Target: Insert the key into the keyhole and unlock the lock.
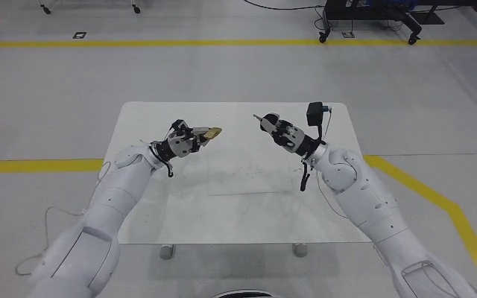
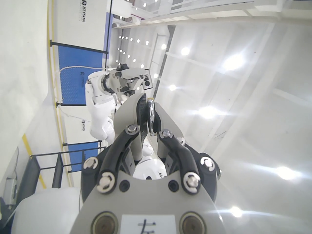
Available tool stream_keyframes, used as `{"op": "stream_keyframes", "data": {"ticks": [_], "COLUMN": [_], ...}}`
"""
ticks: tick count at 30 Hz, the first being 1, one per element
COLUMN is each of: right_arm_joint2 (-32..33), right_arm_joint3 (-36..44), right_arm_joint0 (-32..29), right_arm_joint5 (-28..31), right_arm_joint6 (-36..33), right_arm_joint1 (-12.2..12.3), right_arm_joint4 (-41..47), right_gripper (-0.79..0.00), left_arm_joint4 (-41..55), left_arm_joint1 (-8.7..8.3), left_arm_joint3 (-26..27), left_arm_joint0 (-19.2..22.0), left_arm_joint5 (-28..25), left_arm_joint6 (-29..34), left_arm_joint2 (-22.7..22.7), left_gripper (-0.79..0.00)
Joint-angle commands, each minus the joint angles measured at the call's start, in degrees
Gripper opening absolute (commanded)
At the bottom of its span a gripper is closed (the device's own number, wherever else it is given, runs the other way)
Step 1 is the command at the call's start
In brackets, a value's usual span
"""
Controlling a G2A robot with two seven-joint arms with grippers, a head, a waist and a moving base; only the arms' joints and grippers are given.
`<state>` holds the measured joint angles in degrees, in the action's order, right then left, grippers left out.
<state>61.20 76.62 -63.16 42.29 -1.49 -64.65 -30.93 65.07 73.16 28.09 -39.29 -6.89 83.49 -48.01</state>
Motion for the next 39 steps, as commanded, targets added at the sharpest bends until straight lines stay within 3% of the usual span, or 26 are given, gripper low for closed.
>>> {"op": "stream_keyframes", "data": {"ticks": [1, 12, 15, 21, 26, 29, 33, 39], "right_arm_joint2": [-0.03, -0.03, -0.04, 1.83, 2.03, 1.02, 0.09, 0.04], "right_arm_joint3": [0.35, 0.35, 0.61, 9.85, 11.94, 10.58, 9.88, 9.81], "right_arm_joint0": [-0.39, -0.39, -0.4, -2.87, -3.68, -3.28, -2.76, -2.78], "right_arm_joint5": [-0.52, -0.52, -0.8, -6.21, -5.67, -5.94, -5.67, -5.41], "right_arm_joint6": [-0.17, -0.17, -0.31, -1.58, -5.62, -8.26, -9.9, -10.14], "right_arm_joint1": [-0.02, -0.02, -0.01, 0.78, 0.86, 0.46, 0.03, 0.0], "right_arm_joint4": [-0.29, -0.29, -0.82, -15.47, -12.02, -5.24, 0.38, 0.92], "right_gripper": [-0.785, -0.785, -0.785, -0.785, -0.785, -0.785, -0.785, -0.785], "left_arm_joint4": [-1.38, -1.38, -1.06, -2.92, -3.17, -1.22, -0.27, -1.76], "left_arm_joint1": [0.55, 0.55, 0.64, 0.07, -0.3, -0.2, 0.14, 0.7], "left_arm_joint3": [-1.01, -1.01, 2.24, 4.5, 5.98, 6.9, 7.45, 6.85], "left_arm_joint0": [0.85, 0.85, -0.94, -2.08, -2.45, -3.3, -3.91, -3.86], "left_arm_joint5": [-1.39, -1.39, 0.99, 3.48, -0.22, -2.25, -3.08, -2.3], "left_arm_joint6": [0.26, 0.26, -1.08, -2.31, -2.28, -1.58, -1.18, -1.21], "left_arm_joint2": [0.62, 0.62, 0.43, -0.8, -2.83, -4.25, -5.03, -4.86], "left_gripper": [-0.785, -0.785, -0.785, -0.785, -0.785, -0.785, -0.785, -0.785]}}
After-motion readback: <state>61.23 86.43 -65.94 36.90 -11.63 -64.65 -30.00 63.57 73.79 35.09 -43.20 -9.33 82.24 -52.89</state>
